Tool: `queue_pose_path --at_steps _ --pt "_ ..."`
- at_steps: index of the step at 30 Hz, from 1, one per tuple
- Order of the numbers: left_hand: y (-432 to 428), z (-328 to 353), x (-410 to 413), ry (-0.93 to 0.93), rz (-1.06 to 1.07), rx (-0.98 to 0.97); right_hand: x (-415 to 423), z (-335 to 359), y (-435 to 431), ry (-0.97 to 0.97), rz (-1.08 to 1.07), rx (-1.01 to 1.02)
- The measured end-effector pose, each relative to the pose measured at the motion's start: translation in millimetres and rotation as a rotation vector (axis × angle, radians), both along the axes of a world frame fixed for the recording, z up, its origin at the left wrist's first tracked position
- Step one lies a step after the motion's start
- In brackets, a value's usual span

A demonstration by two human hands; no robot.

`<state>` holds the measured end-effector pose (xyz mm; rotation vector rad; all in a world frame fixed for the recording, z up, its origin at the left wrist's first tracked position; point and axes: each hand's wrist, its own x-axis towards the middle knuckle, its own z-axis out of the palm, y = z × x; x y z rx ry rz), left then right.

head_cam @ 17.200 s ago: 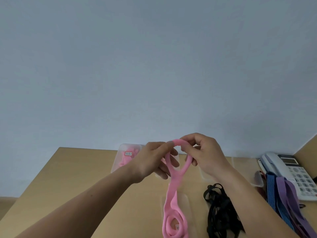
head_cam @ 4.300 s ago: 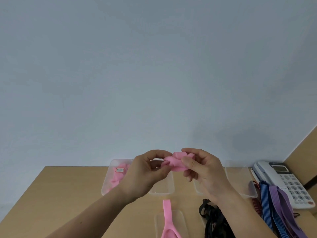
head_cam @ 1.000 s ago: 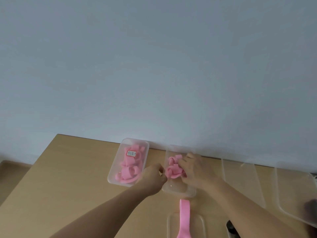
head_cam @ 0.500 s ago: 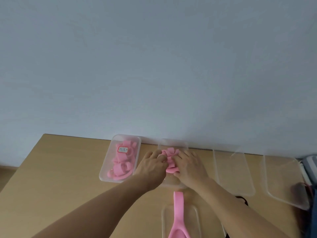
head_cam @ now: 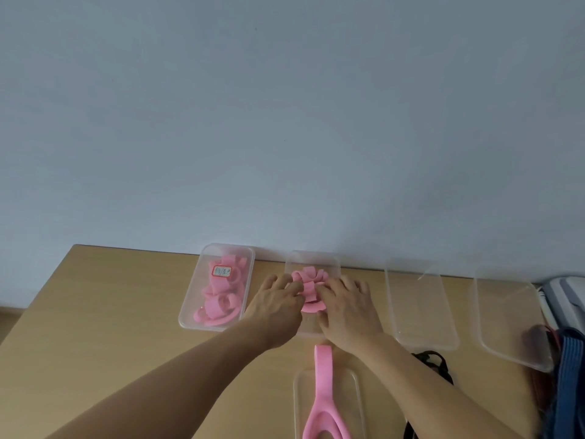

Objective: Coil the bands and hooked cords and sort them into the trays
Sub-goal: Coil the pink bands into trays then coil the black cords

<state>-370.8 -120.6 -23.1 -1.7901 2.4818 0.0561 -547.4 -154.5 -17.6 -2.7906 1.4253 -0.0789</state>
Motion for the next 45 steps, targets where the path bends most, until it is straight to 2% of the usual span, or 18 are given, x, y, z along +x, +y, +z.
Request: queue_pose_path --at_steps 5,12,15,18,22,30,37,41,43,45 --pt "1.7 6.2 4.2 0.054 0.0 -0.034 -2.1 4.8 2.4 -0.014 -0.02 0.022" --pt "7.8 13.9 8.8 0.072 0.066 0.078 -0.9 19.6 11.1 -0.056 -0.08 0.12" --pt "14.4 31.6 9.8 0.214 0.12 0.05 -5.3 33.5 25.1 -0.174 -0.146 0.142" --pt "32.6 49.6 6.0 0.453 0.161 0.039 -10.2 46.4 51.6 -0.325 -0.24 0.178" --pt "68.2 58.6 -1.1 0.671 0.098 0.19 -12.0 53.9 95.0 -0.345 -0.439 0.378" --pt "107.1 47.4 -7.1 0.557 -0.041 0.441 -30.9 20.8 156.8 -0.106 -0.541 0.571" --pt "120.8 58.8 -1.3 0.525 0.049 0.496 -40.7 -20.5 170.9 -0.077 -0.557 0.634" --pt "132.7 58.9 -7.5 0.524 0.112 0.483 -40.2 -3.9 167.5 -0.214 -0.639 0.654" --pt "136.6 59.7 -11.2 0.525 0.123 0.478 -38.4 14.9 162.9 -0.391 -0.632 0.754" --pt "139.1 64.0 -14.5 0.514 0.096 0.482 -37.7 39.3 158.6 -0.667 -0.661 0.912"
